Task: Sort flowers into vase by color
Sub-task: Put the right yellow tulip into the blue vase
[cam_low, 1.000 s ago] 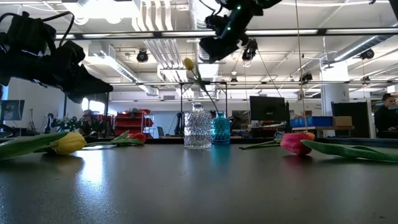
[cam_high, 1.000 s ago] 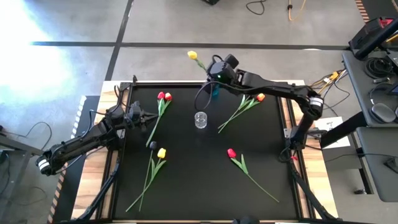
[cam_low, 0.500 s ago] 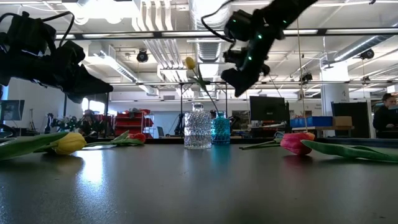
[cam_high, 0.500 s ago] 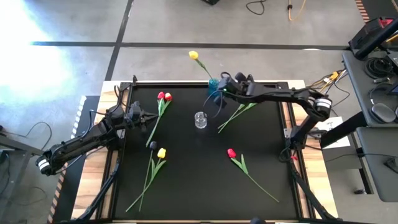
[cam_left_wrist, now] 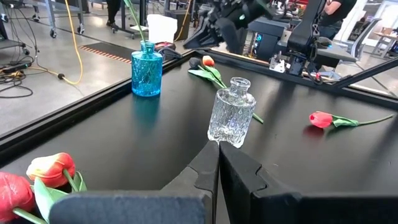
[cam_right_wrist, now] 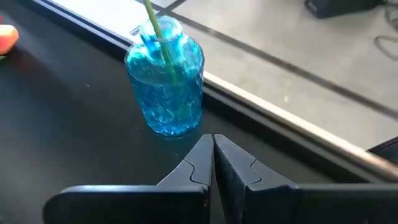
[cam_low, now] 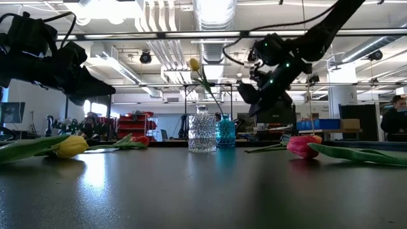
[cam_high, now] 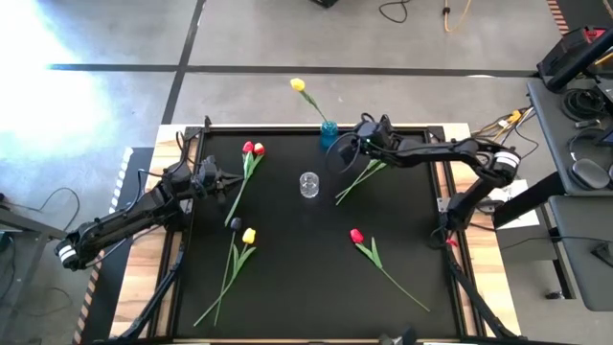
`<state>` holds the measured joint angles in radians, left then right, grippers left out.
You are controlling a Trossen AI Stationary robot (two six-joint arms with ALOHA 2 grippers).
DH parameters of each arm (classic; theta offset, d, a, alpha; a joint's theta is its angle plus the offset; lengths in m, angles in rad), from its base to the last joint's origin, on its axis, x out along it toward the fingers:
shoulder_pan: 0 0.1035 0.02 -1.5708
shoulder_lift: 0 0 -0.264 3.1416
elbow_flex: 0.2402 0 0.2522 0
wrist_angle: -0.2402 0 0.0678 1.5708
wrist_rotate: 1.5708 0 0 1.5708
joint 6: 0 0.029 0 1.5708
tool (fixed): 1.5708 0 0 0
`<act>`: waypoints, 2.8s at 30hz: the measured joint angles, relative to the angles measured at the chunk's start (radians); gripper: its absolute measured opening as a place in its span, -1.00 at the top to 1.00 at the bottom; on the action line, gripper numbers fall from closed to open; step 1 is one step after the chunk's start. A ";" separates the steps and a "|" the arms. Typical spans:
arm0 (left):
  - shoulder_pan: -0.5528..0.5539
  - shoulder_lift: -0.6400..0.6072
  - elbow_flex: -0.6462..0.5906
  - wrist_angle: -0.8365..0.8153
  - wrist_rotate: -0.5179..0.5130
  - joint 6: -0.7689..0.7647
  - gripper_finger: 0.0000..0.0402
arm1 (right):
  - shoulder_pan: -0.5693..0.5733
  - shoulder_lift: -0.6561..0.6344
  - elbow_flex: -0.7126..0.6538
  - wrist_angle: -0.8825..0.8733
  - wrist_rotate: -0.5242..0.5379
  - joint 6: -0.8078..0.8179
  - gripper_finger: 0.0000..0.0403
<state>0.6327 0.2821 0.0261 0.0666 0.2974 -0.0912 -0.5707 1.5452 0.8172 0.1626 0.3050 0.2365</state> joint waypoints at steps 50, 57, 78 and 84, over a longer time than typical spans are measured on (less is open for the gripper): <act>0.000 0.000 0.000 0.000 0.000 0.000 1.00 | -0.071 0.323 0.202 0.160 -0.191 0.092 0.96; 0.000 0.000 0.000 0.000 0.000 0.000 1.00 | -0.070 0.374 0.206 0.174 -0.236 0.092 0.96; 0.000 0.000 0.000 0.000 0.000 0.000 1.00 | -0.062 0.435 0.235 0.296 -0.366 0.035 0.95; 0.000 0.000 0.000 0.000 0.000 0.000 1.00 | -0.062 0.415 0.244 0.255 -0.369 -0.024 0.95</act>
<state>0.6327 0.2821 0.0259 0.0666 0.2972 -0.0912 -0.6327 1.9603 1.0611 0.4172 -0.0638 0.2123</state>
